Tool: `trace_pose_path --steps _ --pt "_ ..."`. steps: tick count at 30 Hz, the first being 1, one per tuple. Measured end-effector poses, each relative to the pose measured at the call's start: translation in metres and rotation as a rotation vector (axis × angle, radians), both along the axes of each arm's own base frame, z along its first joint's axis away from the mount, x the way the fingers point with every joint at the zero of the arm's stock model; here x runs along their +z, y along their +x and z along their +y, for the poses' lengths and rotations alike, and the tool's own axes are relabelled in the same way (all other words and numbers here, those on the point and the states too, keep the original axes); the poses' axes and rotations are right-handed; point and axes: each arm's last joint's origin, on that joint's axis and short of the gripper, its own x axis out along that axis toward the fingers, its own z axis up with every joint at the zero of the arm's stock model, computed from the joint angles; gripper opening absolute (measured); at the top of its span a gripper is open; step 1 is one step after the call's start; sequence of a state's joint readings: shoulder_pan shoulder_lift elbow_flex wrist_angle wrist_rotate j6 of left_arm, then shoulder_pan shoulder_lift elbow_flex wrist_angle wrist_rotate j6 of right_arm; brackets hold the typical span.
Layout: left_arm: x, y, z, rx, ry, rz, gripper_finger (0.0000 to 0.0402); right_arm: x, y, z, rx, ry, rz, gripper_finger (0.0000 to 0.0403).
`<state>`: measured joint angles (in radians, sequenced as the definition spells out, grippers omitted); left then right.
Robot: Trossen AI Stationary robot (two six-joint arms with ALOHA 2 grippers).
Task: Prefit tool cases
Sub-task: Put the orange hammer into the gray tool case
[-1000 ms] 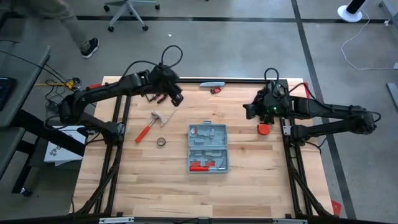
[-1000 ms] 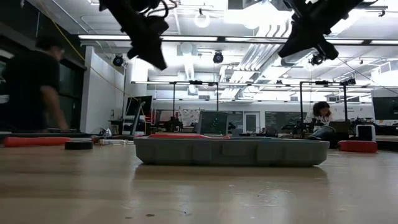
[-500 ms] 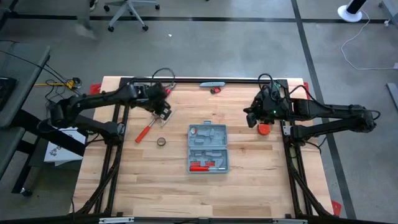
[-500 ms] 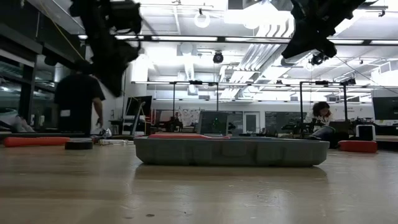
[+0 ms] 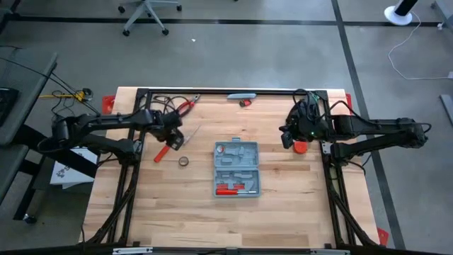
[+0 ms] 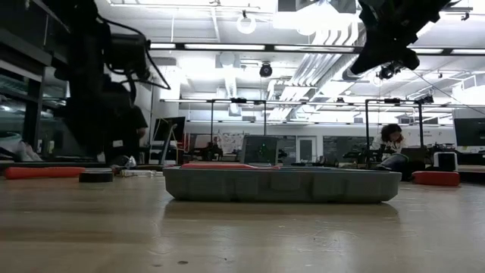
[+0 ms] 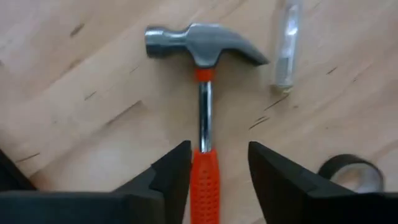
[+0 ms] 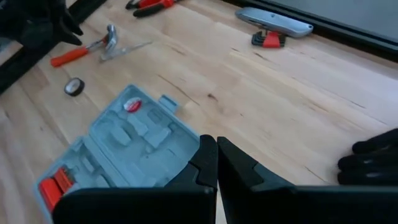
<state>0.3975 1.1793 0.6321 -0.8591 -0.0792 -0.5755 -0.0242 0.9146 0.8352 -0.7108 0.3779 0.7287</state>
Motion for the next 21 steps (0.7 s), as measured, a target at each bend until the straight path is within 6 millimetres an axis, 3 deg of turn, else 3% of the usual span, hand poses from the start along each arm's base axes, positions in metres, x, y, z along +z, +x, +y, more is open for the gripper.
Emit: trace_pose_path --steps 7,12,17,21 --pt "-0.014 -0.006 -0.003 0.0 -0.025 0.016 0.0228 -0.001 -0.001 0.0 -0.014 0.002 0.009 0.0" --pt "-0.039 -0.019 -0.011 0.052 -0.11 0.019 0.0246 -0.001 -0.001 -0.001 -0.019 -0.002 0.018 0.0" --pt "-0.052 -0.029 -0.016 0.105 -0.116 0.043 0.0235 -0.003 -0.003 -0.001 -0.022 -0.001 0.035 0.0" --pt "-0.051 -0.028 -0.018 0.103 -0.106 0.059 0.017 -0.003 -0.004 -0.001 -0.022 -0.001 0.048 0.0"
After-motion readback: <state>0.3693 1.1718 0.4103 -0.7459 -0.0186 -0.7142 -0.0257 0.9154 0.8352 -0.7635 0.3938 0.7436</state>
